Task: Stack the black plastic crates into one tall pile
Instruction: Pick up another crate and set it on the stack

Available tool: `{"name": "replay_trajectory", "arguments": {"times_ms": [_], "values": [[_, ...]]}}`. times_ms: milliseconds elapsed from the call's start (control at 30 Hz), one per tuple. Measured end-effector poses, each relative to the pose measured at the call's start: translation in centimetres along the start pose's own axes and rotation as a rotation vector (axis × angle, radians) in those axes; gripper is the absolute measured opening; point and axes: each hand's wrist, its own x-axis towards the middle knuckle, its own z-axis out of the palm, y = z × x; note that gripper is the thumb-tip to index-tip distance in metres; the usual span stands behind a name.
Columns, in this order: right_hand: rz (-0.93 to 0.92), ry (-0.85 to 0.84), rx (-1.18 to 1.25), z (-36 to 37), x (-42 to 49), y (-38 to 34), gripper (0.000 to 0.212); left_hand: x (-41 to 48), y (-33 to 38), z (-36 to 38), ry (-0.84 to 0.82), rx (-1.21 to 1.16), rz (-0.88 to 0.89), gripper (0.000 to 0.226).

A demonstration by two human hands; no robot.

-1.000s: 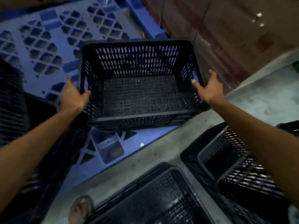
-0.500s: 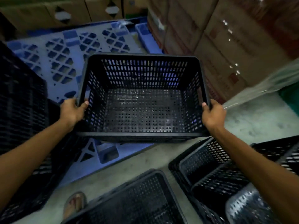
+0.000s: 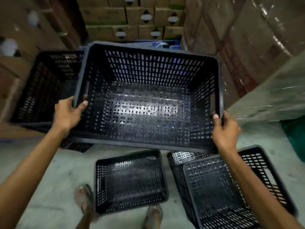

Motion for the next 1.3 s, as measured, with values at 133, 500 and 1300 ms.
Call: {"name": "replay_trajectory", "arguments": {"times_ms": [133, 500, 1300], "values": [[0.029, -0.066, 0.005, -2.2, -4.8, -2.3, 0.028, -5.6, -3.3, -4.7, 0.027, 0.021, -0.041, 0.036], [0.091, -0.233, -0.137, -9.7, -22.1, -3.3, 0.022, -24.0, -13.3, -12.9, -0.130, 0.025, -0.181, 0.030], [0.072, -0.378, -0.360, 11.5, -27.8, 12.3, 0.026, -26.8, -35.8, 6.1, -0.126, 0.061, -0.340, 0.034]]}}
